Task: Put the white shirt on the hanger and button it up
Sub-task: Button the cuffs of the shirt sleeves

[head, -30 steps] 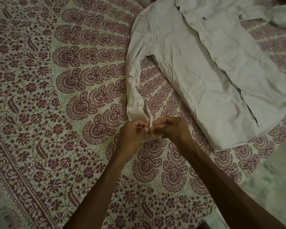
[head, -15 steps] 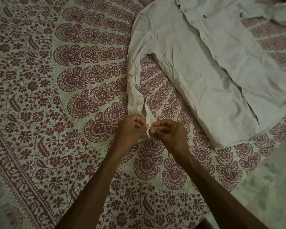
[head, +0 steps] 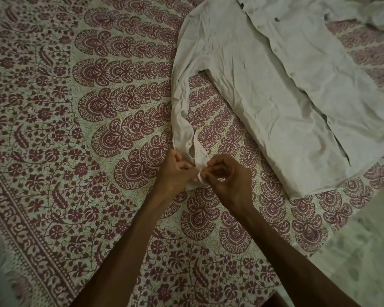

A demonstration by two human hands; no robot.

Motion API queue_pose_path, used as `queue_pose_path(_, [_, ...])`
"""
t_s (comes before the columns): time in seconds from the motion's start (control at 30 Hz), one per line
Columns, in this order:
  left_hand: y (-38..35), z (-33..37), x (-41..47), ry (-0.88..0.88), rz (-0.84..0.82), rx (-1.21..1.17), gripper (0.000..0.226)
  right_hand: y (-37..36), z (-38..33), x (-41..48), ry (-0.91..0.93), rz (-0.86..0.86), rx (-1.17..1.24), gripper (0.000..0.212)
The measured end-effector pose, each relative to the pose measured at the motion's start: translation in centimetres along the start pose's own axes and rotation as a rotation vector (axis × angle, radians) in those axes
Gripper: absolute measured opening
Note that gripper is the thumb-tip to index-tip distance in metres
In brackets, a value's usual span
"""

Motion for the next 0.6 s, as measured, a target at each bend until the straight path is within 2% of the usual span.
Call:
queue_pose_path(0.23, [0.2, -0.7, -0.3, 0.224, -0.142, -0.429, 0.036, 0.0, -0.3, 0.7, 0.07, -0.04, 0.017, 0.025])
queue_pose_path(0.47, [1.1, 0.5, 0.8, 0.148, -0.144, -0.212, 0.041, -0.2, 0.0, 0.9, 0.123, -0.039, -0.065, 0.033])
queue_pose_path(0.6, [1.1, 1.1, 0.8, 0.091, -0.159, -0.126, 0.043, -0.2, 0.0, 0.7, 0.079, -0.029, -0.012, 0.033])
Point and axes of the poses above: each hand's wrist, its own x-axis towards the middle knuckle, its own y-axis out of the back of the hand, z = x × y, the point moved 1 cm from there along x, towards the middle knuckle, and after that the axes turned 7 degrees about x, right-handed, at the moved point
